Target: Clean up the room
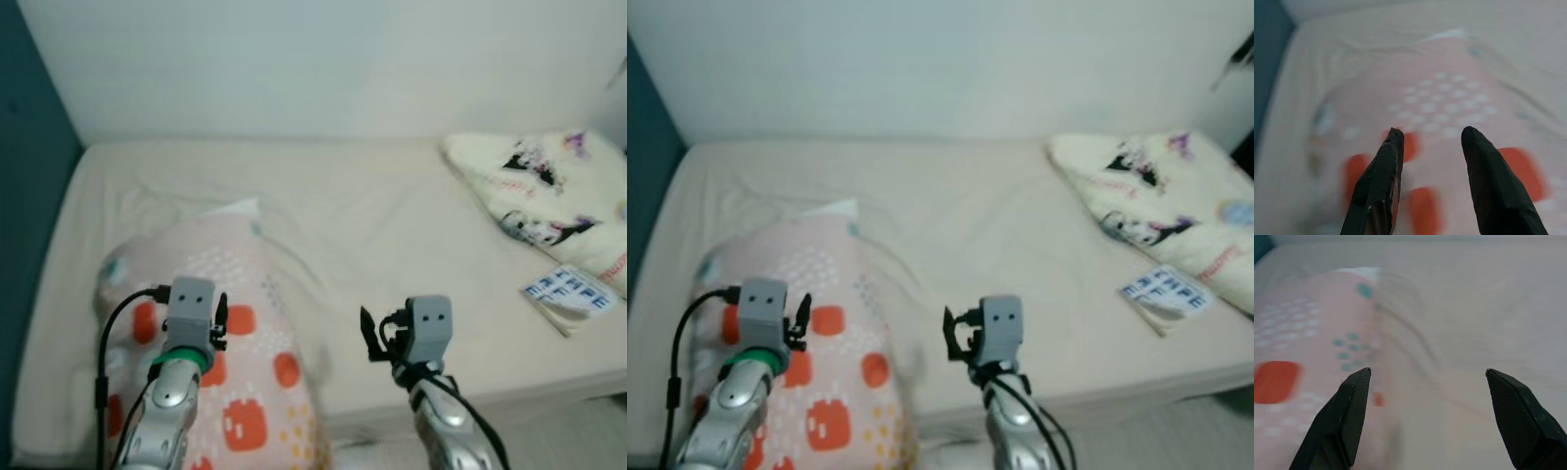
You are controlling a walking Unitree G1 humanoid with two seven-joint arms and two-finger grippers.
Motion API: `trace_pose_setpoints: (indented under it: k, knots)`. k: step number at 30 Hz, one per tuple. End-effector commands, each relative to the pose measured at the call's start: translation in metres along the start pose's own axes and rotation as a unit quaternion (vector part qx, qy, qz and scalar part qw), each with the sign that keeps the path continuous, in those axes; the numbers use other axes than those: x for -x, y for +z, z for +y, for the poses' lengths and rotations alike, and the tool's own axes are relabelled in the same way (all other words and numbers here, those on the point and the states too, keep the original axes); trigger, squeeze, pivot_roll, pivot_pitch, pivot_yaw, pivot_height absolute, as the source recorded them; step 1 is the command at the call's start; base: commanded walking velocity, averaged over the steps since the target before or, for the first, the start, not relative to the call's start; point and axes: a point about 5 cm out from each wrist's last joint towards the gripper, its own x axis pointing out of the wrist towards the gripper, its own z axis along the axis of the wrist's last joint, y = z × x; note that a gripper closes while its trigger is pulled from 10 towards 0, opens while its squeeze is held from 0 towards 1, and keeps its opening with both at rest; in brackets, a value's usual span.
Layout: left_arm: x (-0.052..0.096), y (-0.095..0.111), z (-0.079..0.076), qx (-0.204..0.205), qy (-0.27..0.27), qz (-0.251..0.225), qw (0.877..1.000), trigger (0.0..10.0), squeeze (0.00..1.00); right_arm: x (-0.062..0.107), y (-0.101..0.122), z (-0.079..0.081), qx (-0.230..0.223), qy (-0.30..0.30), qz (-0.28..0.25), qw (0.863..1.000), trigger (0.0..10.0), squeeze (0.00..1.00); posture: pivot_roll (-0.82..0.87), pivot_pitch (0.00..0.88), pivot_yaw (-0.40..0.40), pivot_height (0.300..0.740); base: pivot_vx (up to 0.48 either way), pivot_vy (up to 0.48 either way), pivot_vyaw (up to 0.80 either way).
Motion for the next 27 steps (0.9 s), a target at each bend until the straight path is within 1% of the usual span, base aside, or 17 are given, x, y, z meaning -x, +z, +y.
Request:
trace_pose_setpoints:
  k: [1,9,13,18,22,27]
  knots:
    - [0.003,-0.008,-0.003,-0.003,-0.003,0.018,1.000,10.0,0.00,0.003,-0.006,-0.004,0.001,-0.006,0.014,1.000,10.0,0.00,-0.04,0.100,-0.003,0.740,0.000,0.000,0.00]
    - [0.008,-0.019,-0.003,0.006,-0.013,0.044,0.999,10.0,0.00,0.003,-0.006,-0.002,0.005,0.001,0.014,1.000,10.0,0.00,-0.03,0.104,-0.004,0.740,0.000,0.000,0.00]
    - [0.009,-0.023,-0.002,0.005,-0.019,0.050,0.999,10.0,0.00,0.002,-0.005,-0.001,0.007,0.004,0.013,1.000,10.0,0.00,-0.03,0.107,-0.005,0.740,0.000,0.000,0.00]
    - [0.012,-0.026,0.004,-0.005,-0.009,0.050,0.999,10.0,0.00,0.001,-0.004,0.001,0.009,0.012,0.009,1.000,10.0,0.00,-0.03,0.107,-0.005,0.740,0.000,0.000,0.00]
    - [0.013,-0.025,0.010,-0.022,0.008,0.042,0.999,10.0,0.00,-0.001,-0.003,0.004,0.007,0.018,0.006,1.000,10.0,0.00,-0.02,0.109,-0.008,0.740,0.000,0.000,0.00]
    - [0.014,-0.027,0.012,-0.021,0.017,0.045,0.999,10.0,0.00,-0.001,-0.003,0.006,0.006,0.022,0.007,1.000,10.0,0.00,-0.02,0.109,-0.010,0.720,0.000,0.000,0.00]
